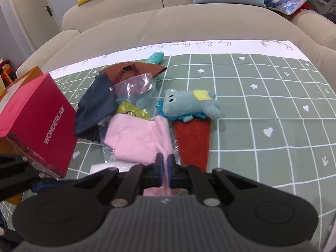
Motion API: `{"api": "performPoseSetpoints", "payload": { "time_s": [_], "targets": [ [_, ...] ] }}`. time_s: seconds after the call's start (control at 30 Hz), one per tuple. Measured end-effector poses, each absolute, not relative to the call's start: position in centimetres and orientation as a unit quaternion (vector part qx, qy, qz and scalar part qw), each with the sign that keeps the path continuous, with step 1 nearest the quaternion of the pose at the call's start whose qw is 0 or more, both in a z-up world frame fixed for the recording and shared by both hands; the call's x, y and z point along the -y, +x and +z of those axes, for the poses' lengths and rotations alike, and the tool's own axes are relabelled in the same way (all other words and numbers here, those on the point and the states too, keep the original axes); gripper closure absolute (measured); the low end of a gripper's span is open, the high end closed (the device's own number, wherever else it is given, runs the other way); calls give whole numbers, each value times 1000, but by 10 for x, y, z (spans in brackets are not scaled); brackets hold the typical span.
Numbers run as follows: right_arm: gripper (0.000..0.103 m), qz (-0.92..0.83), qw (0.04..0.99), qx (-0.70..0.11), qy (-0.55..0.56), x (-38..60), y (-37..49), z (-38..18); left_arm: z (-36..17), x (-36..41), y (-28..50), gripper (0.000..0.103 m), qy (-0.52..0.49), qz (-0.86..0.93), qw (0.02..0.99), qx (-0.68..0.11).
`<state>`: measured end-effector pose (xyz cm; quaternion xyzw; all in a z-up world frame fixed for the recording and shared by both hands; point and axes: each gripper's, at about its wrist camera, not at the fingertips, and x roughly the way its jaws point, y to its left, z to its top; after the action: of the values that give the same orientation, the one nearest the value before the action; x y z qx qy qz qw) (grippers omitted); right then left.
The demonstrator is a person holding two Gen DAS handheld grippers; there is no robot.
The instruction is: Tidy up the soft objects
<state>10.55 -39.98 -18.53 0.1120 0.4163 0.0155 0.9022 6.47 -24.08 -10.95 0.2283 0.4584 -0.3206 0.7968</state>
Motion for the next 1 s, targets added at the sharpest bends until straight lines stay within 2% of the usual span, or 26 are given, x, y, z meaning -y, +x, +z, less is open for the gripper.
{"api": "performPoseSetpoints", "payload": {
  "time_s": [0.13,0.33,0.43,0.57,0.6,0.7,0.73,0.9,1.0],
  "targets": [
    [102,4,896,-433,97,402,100,-184,-110,222,76,48,148,-335,795,-484],
    [101,1,862,-495,111,407,93,-188,-115,212,79,41,134,-333,805,-472],
    [98,-20,865,-491,98,408,89,-190,-122,213,77,33,133,-331,806,-473],
    [94,-38,868,-485,97,410,90,-195,-129,212,75,33,125,-324,805,-481],
    [91,-41,868,-484,101,411,90,-196,-129,211,75,37,121,-324,806,-480],
    [62,-61,872,-477,94,412,90,-194,-127,211,75,43,114,-327,807,-478],
    [58,-66,872,-476,88,411,90,-194,-126,210,75,44,112,-326,809,-476],
    [57,-53,880,-469,63,401,92,-197,-123,206,76,46,96,-325,809,-480],
    [66,-46,882,-467,54,396,90,-197,-117,204,73,46,96,-324,813,-474]
  ]
}}
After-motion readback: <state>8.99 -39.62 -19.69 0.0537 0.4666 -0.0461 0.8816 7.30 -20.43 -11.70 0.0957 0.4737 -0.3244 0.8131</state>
